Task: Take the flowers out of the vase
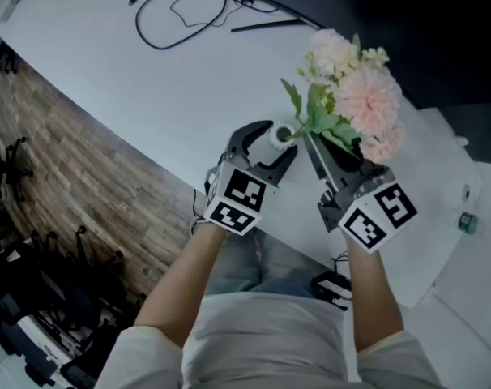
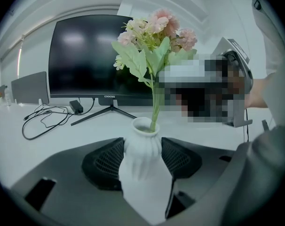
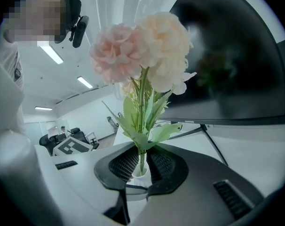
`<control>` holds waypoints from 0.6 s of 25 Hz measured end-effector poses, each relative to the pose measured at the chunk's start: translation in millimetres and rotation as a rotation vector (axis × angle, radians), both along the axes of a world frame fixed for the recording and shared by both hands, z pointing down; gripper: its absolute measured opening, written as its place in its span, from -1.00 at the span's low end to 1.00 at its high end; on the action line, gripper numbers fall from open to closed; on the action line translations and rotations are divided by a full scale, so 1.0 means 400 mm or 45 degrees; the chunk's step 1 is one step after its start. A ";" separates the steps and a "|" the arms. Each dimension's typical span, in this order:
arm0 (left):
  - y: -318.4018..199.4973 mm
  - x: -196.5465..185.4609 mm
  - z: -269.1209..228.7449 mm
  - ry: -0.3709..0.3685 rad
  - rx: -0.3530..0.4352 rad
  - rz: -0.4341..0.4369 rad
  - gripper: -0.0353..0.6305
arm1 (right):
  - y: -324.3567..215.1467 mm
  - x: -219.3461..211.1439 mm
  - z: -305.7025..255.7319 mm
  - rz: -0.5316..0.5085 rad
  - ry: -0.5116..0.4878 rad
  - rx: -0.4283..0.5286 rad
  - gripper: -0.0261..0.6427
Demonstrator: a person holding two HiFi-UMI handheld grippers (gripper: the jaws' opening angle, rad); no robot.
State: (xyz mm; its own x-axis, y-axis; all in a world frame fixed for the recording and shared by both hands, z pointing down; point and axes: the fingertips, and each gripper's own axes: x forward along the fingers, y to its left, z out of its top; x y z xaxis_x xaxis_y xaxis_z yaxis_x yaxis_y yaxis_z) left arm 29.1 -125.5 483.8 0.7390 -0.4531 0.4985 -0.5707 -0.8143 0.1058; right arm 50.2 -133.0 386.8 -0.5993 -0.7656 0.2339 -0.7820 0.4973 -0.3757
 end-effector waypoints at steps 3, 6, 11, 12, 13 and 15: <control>0.005 0.013 -0.012 0.001 0.004 0.001 -0.13 | 0.007 0.022 -0.029 0.010 -0.007 0.014 -0.71; 0.010 0.025 -0.023 0.006 0.011 0.000 -0.13 | 0.017 0.043 -0.050 0.020 -0.013 0.022 -0.72; 0.005 0.020 -0.014 0.012 0.013 -0.001 -0.13 | 0.018 0.048 -0.053 0.026 -0.019 0.022 -0.72; 0.004 0.017 -0.013 0.011 0.013 -0.001 -0.13 | 0.018 0.048 -0.055 0.028 -0.020 0.024 -0.72; 0.003 0.015 -0.012 0.011 0.012 -0.001 -0.13 | 0.018 0.047 -0.058 0.030 -0.021 0.026 -0.72; 0.001 0.010 -0.009 0.010 0.013 0.000 -0.13 | 0.018 0.047 -0.061 0.033 -0.024 0.029 -0.72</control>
